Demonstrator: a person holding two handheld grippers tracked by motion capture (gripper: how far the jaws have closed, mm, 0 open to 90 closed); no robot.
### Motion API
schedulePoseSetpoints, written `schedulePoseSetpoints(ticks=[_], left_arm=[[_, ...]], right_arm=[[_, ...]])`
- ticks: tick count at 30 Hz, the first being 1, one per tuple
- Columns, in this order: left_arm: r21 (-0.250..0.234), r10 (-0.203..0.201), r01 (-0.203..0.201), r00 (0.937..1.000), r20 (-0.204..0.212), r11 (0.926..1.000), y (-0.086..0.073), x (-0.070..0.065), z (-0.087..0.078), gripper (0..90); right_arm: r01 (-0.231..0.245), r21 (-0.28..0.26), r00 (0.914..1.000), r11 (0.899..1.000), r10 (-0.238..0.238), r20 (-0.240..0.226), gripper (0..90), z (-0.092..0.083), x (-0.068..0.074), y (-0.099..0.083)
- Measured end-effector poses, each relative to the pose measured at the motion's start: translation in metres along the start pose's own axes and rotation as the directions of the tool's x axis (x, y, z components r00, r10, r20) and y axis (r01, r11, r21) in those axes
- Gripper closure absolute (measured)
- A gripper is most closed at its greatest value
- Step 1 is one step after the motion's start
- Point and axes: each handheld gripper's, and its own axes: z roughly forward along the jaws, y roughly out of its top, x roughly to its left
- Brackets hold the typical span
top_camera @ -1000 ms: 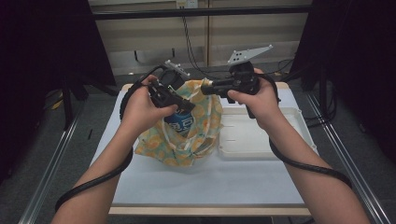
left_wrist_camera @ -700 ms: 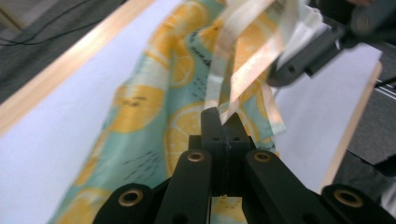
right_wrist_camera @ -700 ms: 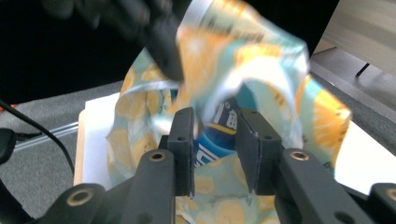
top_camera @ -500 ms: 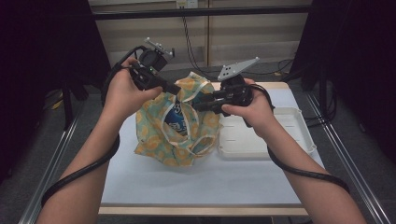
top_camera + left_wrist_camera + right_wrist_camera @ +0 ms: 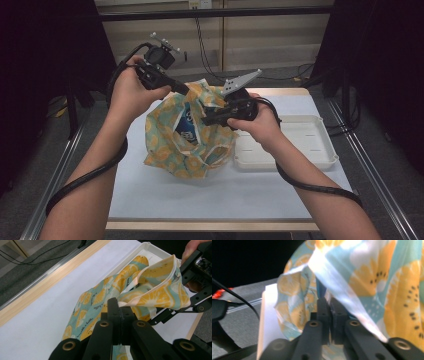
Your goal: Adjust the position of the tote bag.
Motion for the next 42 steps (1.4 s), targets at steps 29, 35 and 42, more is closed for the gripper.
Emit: schedulePoseSetpoints(ticks=[29, 35, 42], left_arm=[[0.013, 0.031, -0.034, 0.9886, 0.148, 0.9993, -0.026, -0.016, 0.022, 42.2], [0.032, 0.049, -0.055, 0.9836, 0.174, 0.9980, -0.026, -0.015, 0.030, 62.0], [0.052, 0.046, -0.056, 0.9838, 0.173, 0.9971, -0.024, -0.015, 0.023, 88.0]], right_arm=[[-0.040, -0.207, 0.9974, 0.978, 0.051, 0.050, 90.0, -0.037, -0.003, 0.027], [-0.043, -0.202, 0.9971, 0.978, 0.055, 0.053, 90.0, -0.035, -0.004, 0.028], [-0.060, -0.222, 0.9959, 0.973, 0.074, 0.053, 90.0, -0.036, -0.006, 0.028]])
